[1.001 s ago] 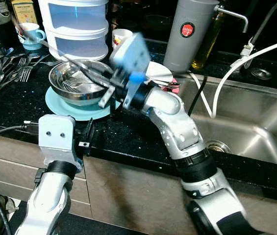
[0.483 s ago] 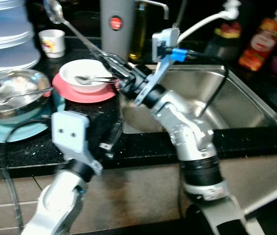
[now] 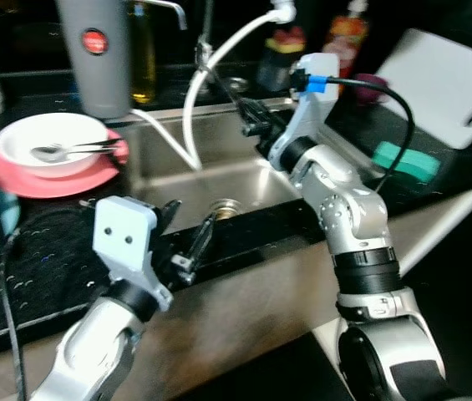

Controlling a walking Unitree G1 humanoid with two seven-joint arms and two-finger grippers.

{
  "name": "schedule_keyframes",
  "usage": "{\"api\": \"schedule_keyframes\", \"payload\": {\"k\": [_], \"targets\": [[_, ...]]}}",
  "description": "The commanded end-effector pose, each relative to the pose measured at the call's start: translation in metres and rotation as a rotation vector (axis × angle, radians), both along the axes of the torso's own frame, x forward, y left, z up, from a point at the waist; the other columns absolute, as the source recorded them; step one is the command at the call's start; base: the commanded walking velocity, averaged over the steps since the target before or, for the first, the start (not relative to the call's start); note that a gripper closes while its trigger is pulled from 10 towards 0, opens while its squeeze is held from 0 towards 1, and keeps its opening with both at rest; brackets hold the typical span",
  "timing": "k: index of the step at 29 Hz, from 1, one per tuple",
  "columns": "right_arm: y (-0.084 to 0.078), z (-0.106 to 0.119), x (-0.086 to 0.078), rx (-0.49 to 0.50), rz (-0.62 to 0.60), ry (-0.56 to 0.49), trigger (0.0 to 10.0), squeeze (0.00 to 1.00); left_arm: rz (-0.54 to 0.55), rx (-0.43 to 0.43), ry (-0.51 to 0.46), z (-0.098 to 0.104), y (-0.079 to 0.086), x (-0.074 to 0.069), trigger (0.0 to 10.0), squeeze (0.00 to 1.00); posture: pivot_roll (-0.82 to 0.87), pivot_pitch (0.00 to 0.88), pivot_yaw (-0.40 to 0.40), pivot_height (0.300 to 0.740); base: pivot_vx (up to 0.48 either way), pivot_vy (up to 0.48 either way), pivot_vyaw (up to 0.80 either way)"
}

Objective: Kitchen organization

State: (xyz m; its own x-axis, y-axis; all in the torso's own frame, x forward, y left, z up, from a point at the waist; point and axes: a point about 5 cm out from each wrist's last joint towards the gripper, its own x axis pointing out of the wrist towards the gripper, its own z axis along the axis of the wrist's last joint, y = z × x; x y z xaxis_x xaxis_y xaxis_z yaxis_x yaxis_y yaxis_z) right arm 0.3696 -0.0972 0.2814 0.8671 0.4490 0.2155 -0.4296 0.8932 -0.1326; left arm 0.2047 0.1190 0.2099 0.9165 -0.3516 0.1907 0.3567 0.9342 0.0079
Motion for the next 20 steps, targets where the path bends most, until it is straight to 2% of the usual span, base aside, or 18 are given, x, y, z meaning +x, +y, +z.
{"api": "schedule_keyframes", "payload": {"k": [1,2,3,7,10,11,12,14,20], "targets": [[0.002,-0.011,0.005,-0.114,-0.032,0.051,10.0,0.00,0.053,0.009,0.004,-0.002,0.005,0.000,10.0,0.00,0.16,0.000,-0.100,0.740,0.000,0.000,0.00],[0.002,-0.011,0.005,-0.114,-0.032,0.051,10.0,0.00,0.053,0.009,0.004,-0.002,0.005,0.000,10.0,0.00,0.16,0.000,-0.100,0.740,0.000,0.000,0.00],[0.000,-0.015,0.007,-0.163,-0.047,0.075,10.0,0.00,0.073,0.013,0.002,-0.002,0.007,0.000,10.0,0.00,0.16,0.000,-0.100,0.740,0.000,0.000,0.00],[0.005,-0.035,0.013,-0.421,-0.042,0.123,10.0,0.00,0.143,0.026,-0.009,0.000,0.016,0.002,10.0,0.00,0.16,0.000,-0.103,0.740,0.000,0.000,0.00],[0.010,-0.043,0.018,-0.485,-0.064,0.146,10.0,0.00,0.149,0.031,-0.014,0.001,0.016,0.003,10.0,0.00,0.17,0.000,-0.105,0.740,0.000,0.000,0.00],[0.012,-0.048,0.021,-0.536,-0.077,0.163,10.0,0.00,0.143,0.034,-0.014,0.001,0.015,0.003,10.0,0.00,0.17,0.003,-0.107,0.740,0.000,0.000,0.00],[0.012,-0.048,0.021,-0.536,-0.077,0.163,10.0,0.00,0.143,0.034,-0.014,0.001,0.015,0.003,10.0,0.00,0.17,0.003,-0.107,0.740,0.000,0.000,0.00],[0.012,-0.054,0.025,-0.611,-0.087,0.188,10.0,0.00,0.137,0.039,-0.013,0.001,0.013,0.002,10.0,0.00,0.17,0.010,-0.110,0.740,0.000,0.000,0.00],[0.005,-0.058,0.036,-0.653,-0.151,0.221,10.0,0.00,0.132,0.043,-0.007,0.001,0.010,0.000,10.0,0.00,0.18,0.028,-0.117,0.740,0.000,0.000,0.00]]}}
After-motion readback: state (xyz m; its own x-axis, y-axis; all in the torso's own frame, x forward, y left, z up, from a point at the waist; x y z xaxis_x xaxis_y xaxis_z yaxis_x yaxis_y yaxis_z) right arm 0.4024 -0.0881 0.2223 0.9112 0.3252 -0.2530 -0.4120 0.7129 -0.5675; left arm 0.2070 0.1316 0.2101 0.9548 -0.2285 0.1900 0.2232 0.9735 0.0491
